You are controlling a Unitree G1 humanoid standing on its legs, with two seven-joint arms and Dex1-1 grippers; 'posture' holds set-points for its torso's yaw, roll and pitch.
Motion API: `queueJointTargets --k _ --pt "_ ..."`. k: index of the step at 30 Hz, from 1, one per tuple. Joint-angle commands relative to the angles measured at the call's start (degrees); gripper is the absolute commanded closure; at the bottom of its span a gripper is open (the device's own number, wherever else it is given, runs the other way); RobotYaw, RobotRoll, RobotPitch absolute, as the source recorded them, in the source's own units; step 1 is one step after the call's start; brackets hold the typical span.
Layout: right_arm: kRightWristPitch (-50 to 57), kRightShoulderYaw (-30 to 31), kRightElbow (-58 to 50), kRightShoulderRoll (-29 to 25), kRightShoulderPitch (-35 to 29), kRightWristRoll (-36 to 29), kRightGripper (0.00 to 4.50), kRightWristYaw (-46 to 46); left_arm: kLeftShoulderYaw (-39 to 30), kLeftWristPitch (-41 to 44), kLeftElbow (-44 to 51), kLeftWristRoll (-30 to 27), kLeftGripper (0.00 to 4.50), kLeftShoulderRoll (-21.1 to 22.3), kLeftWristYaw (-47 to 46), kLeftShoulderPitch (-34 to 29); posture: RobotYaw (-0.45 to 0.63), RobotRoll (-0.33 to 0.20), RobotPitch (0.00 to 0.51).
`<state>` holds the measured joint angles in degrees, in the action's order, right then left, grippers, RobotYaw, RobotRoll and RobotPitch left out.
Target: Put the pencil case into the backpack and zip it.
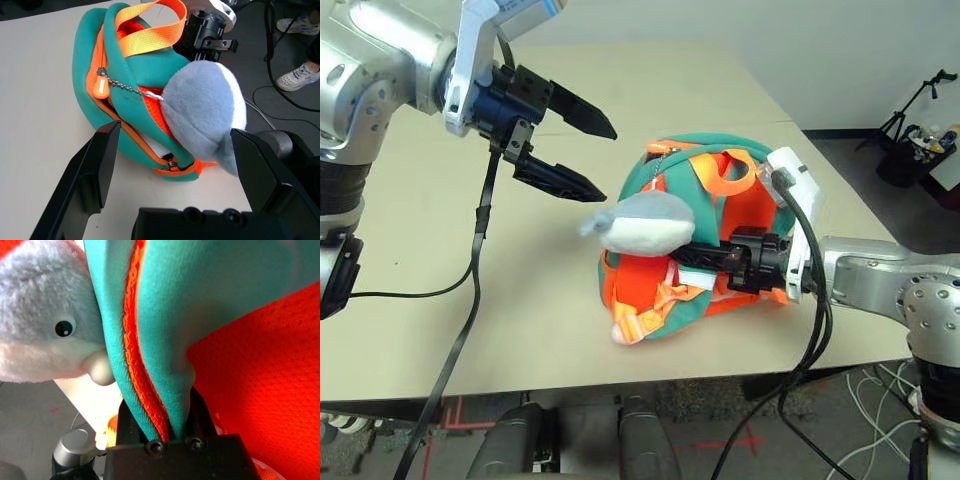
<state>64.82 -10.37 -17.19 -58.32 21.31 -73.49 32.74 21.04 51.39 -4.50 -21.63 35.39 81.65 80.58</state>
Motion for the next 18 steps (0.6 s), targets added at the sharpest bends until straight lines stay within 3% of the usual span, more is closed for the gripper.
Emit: queueJointTargets --k 1,6,18 --pt "0.72 2.02 0.81 1.79 1.37 2.92 4.29 1.04 -0.3 0.66 0.59 -0.13 0.0 1.83 0.88 -0.89 -0.05 0.0 0.018" --pt "0.42 2.84 2.71 4.19 2.14 6.86 4.29 2.91 -1.49 3.69 6.77 -2.77 0.0 4.41 0.17 -5.01 -0.04 0.0 0.02" --pt "-1.2 5.68 7.79 9.66 6.35 16.77 4.29 7.76 -3.62 9.13 12.52 -7.56 0.0 1.97 -6.5 -10.07 -0.02 0.0 0.021"
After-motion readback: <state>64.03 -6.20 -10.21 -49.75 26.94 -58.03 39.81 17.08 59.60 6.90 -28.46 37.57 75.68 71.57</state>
